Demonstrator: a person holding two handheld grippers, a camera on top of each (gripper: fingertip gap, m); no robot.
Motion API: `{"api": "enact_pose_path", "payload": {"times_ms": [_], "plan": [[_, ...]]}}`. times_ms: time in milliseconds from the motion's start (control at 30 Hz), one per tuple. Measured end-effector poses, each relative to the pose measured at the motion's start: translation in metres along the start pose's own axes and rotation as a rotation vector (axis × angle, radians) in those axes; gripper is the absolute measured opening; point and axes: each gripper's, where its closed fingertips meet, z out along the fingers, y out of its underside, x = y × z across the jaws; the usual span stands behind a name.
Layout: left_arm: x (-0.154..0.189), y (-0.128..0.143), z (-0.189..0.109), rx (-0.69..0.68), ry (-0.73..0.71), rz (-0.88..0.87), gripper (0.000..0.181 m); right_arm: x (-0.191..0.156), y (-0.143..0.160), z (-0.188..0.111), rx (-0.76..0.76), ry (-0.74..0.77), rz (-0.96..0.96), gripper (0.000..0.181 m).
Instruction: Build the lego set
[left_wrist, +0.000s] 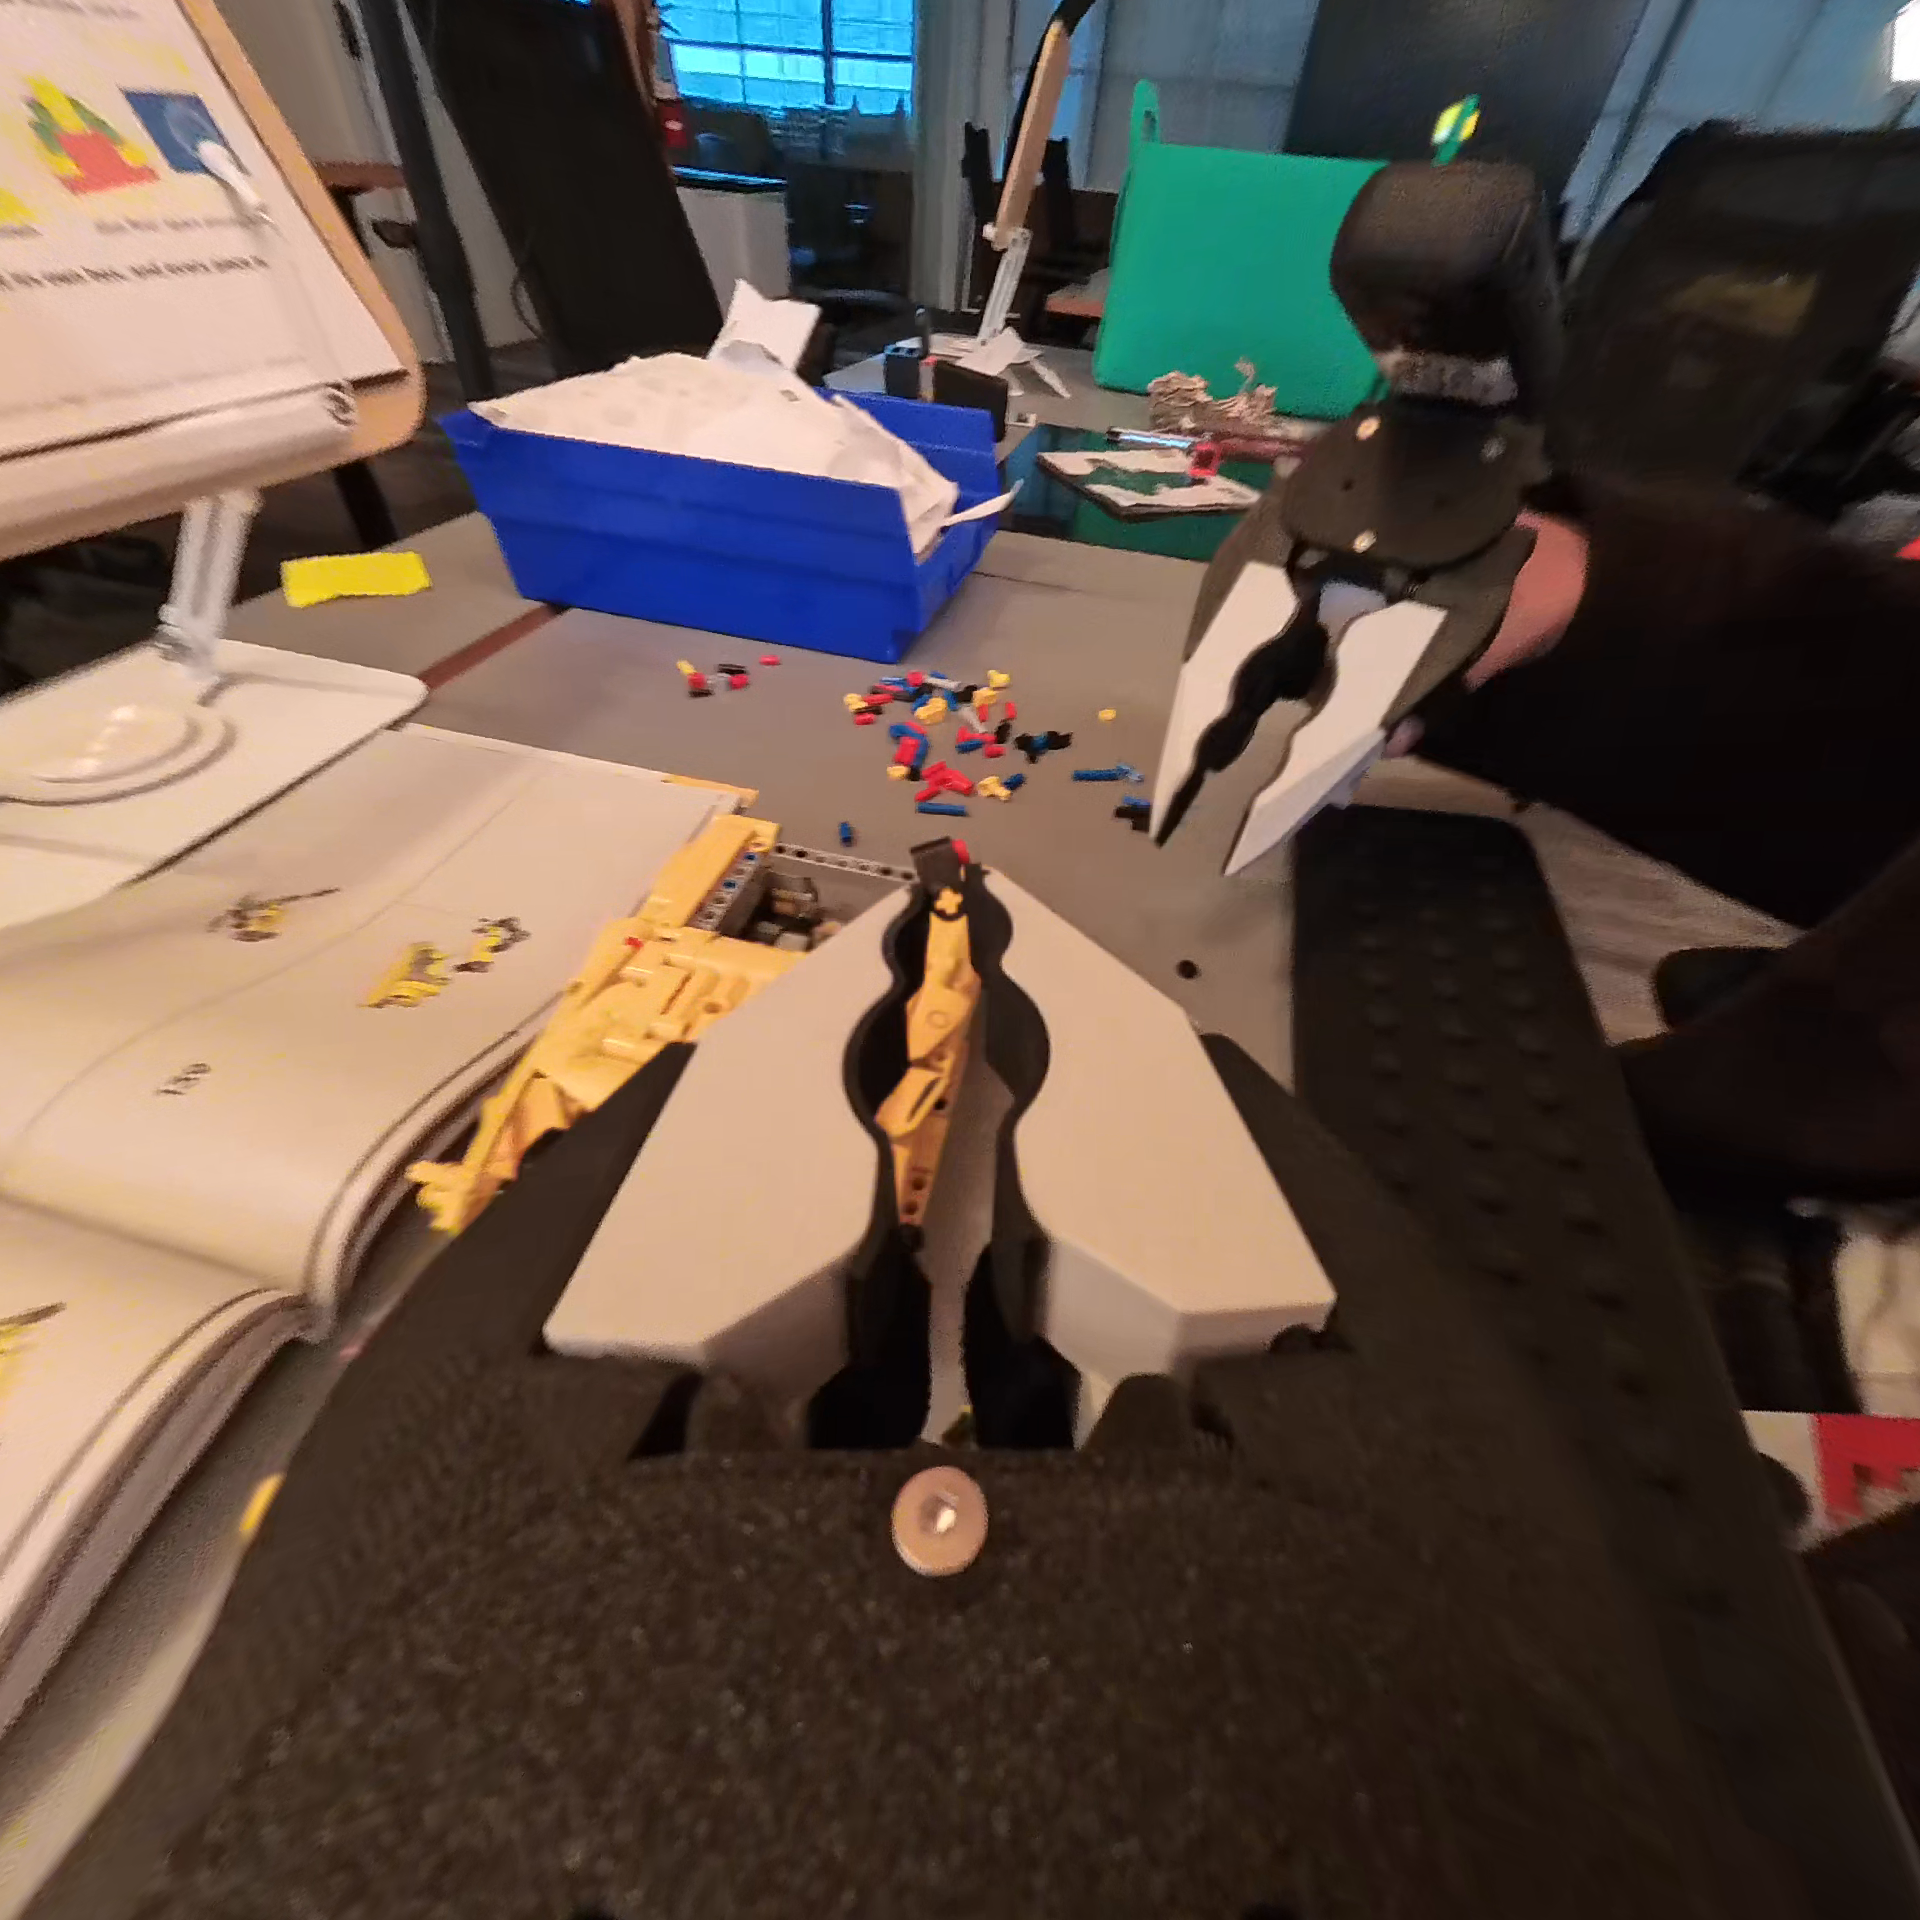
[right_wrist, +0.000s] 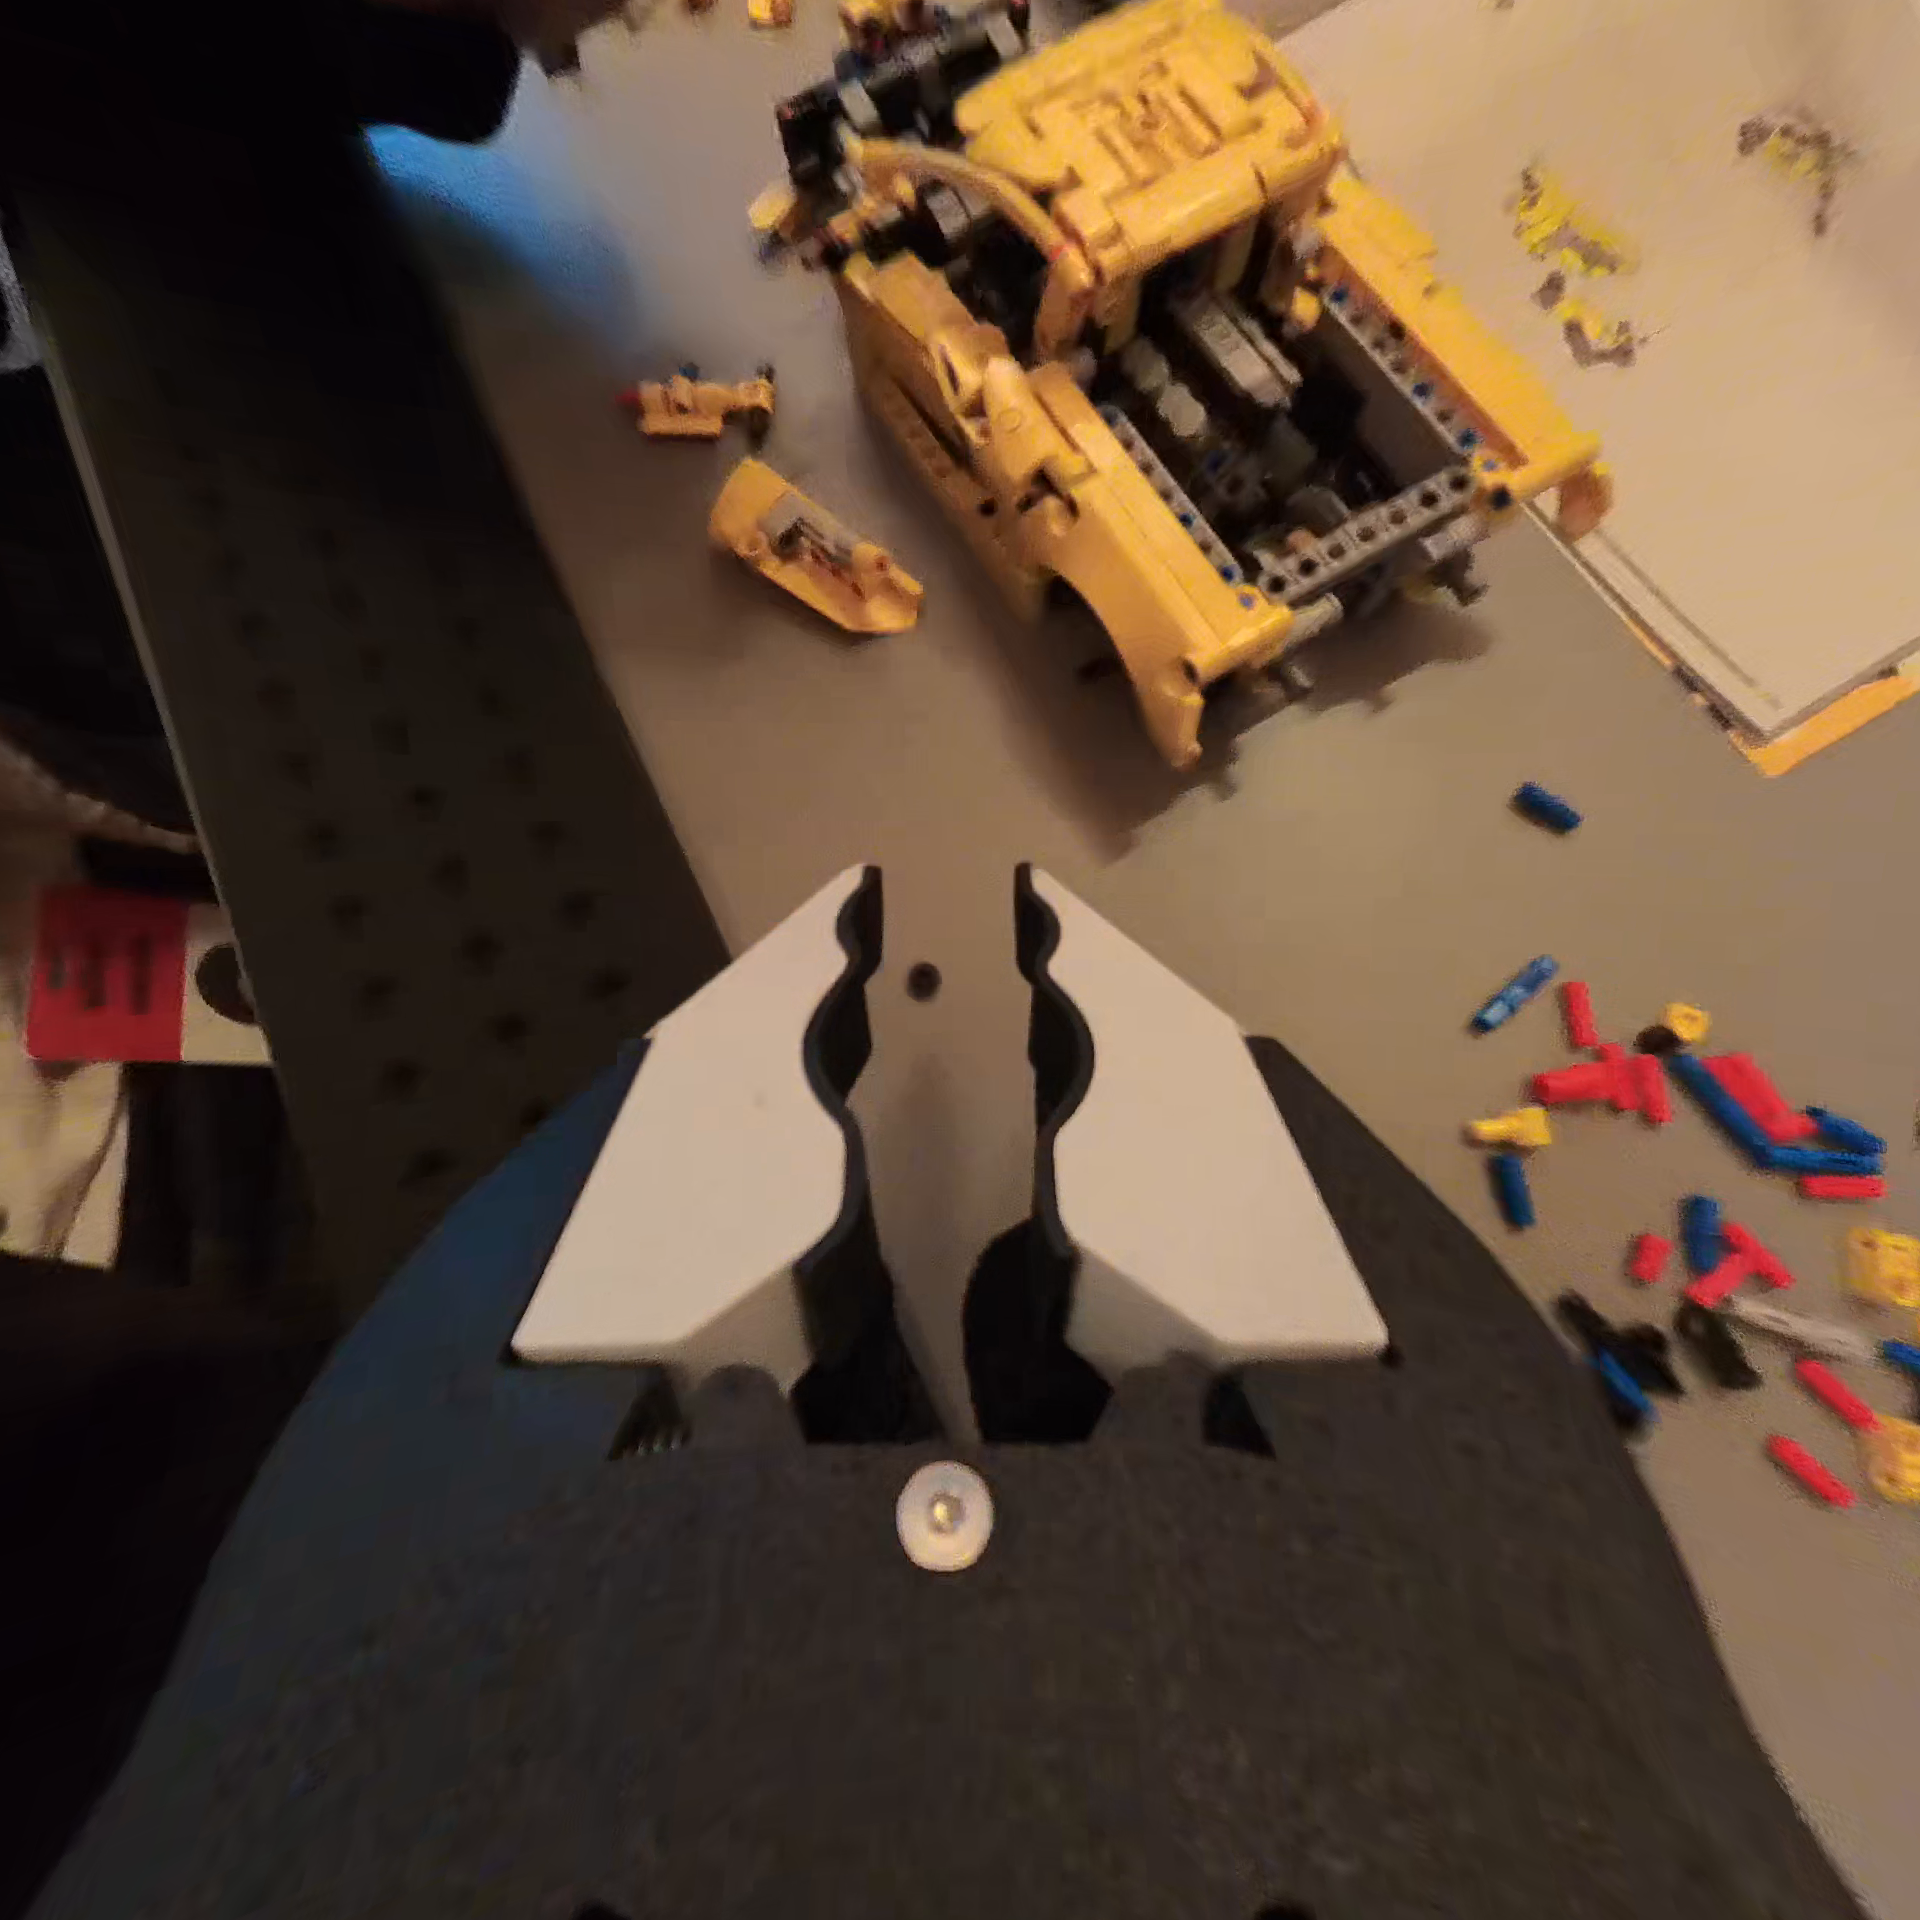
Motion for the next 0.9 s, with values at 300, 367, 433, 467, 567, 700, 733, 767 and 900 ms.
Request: {"api": "enact_pose_path", "payload": {"times_ms": [300, 367, 433, 467, 567, 700, 733, 767, 900], "plan": [[0.009, 0.012, 0.008, -0.052, 0.043, -0.005, 0.007, -0.008, 0.041, 0.017, -0.168, 0.1, -0.075, 0.013], [0.012, 0.015, 0.009, -0.066, 0.048, 0.009, 0.007, -0.006, 0.047, 0.021, -0.19, 0.106, -0.072, 0.013], [0.014, 0.016, 0.01, -0.072, 0.046, 0.034, 0.007, -0.006, 0.05, 0.026, -0.209, 0.096, -0.063, 0.014], [0.015, 0.016, 0.01, -0.076, 0.045, 0.043, 0.007, -0.005, 0.05, 0.026, -0.212, 0.092, -0.058, 0.014], [0.013, 0.016, 0.01, -0.075, 0.039, 0.047, 0.007, -0.004, 0.048, 0.027, -0.201, 0.074, -0.043, 0.015], [0.013, 0.017, 0.01, -0.08, 0.049, 0.029, 0.007, -0.004, 0.047, 0.029, -0.198, 0.068, -0.044, 0.012], [0.014, 0.018, 0.01, -0.082, 0.051, 0.029, 0.007, -0.001, 0.047, 0.029, -0.198, 0.082, -0.051, 0.006], [0.014, 0.018, 0.011, -0.083, 0.052, 0.031, 0.007, -0.001, 0.047, 0.029, -0.193, 0.08, -0.056, 0.006], [0.016, 0.014, 0.01, -0.067, 0.054, 0.033, 0.007, -0.009, 0.012, 0.025, 0.018, 0.005, 0.017, 0.005]]}}
